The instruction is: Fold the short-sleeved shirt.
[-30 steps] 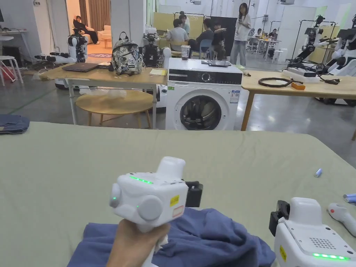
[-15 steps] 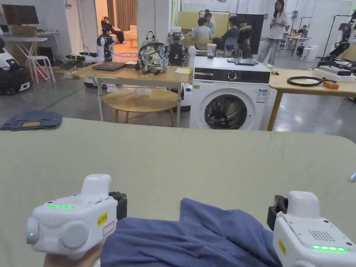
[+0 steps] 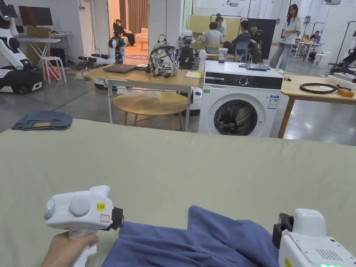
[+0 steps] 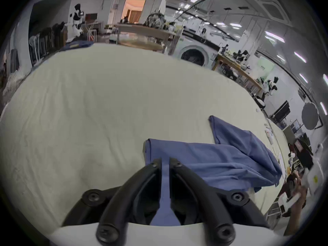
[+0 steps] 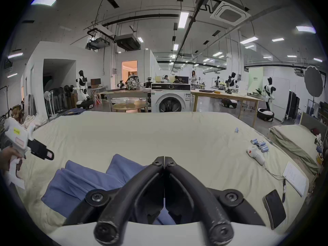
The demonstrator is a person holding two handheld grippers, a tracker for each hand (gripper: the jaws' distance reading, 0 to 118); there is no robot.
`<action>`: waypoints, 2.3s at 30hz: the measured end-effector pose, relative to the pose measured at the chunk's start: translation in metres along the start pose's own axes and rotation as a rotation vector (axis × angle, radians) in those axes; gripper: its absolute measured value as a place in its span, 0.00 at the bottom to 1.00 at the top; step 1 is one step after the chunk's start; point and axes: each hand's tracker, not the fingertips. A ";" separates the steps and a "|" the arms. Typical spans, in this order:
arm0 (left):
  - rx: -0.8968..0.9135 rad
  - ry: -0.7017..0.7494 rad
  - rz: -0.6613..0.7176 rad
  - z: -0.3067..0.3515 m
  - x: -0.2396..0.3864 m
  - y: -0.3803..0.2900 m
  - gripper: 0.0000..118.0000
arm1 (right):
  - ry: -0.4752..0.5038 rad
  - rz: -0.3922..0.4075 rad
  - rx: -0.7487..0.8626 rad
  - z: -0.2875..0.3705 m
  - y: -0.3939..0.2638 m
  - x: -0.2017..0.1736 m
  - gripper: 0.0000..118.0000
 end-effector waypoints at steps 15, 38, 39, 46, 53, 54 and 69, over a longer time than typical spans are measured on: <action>-0.193 0.239 -0.132 -0.086 0.038 0.011 0.45 | -0.060 0.010 -0.075 -0.019 -0.015 0.030 0.00; 0.085 0.052 -0.166 0.016 0.044 -0.014 0.00 | -0.006 -0.109 -0.618 -0.118 -0.024 0.130 0.69; 0.087 0.051 -0.169 0.019 0.043 -0.016 0.00 | 0.015 -0.108 -0.652 -0.124 -0.029 0.129 0.69; 0.078 0.050 -0.137 0.022 0.038 -0.028 0.00 | 0.012 -0.077 -0.798 -0.151 -0.071 0.118 0.32; 0.093 0.054 -0.139 0.033 0.040 -0.027 0.00 | 0.036 -0.153 -0.640 -0.124 -0.057 0.119 0.04; 0.110 0.054 -0.139 0.037 0.040 -0.025 0.00 | 0.040 -0.148 -0.604 -0.118 -0.050 0.119 0.04; 0.341 0.152 -0.179 0.152 0.037 0.063 0.00 | -0.058 0.003 -0.134 -0.057 0.129 0.105 0.04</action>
